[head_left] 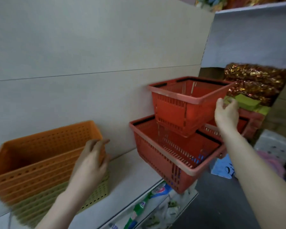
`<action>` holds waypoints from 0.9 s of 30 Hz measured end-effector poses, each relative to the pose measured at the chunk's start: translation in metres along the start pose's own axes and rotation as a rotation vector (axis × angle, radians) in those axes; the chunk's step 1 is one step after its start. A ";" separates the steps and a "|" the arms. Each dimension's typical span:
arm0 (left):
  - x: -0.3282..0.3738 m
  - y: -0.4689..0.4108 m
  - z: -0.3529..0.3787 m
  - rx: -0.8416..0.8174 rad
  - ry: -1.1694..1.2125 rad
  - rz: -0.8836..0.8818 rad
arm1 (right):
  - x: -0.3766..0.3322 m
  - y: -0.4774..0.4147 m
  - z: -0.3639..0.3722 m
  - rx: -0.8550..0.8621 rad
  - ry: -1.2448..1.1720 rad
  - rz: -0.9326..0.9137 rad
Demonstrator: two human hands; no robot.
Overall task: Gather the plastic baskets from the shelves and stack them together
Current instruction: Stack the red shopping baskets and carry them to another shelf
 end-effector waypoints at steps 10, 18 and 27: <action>0.154 -0.027 0.179 -0.342 0.286 -0.430 | 0.070 -0.130 0.099 -0.559 -0.377 0.597; 0.162 -0.015 0.206 -0.270 0.794 -0.789 | 0.069 -0.147 0.070 -0.646 -0.332 0.489; 0.119 -0.061 0.136 0.080 1.212 -0.784 | 0.059 -0.158 0.036 -0.688 -0.360 0.280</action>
Point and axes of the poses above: each hand's wrist, its own y-axis away from the middle knuckle, its own z-axis out of the palm, x = y × z, the point moved 9 cm from there along -y, towards the middle knuckle, and after that the axes turned 10 degrees about -y, right-handed, at the moved point
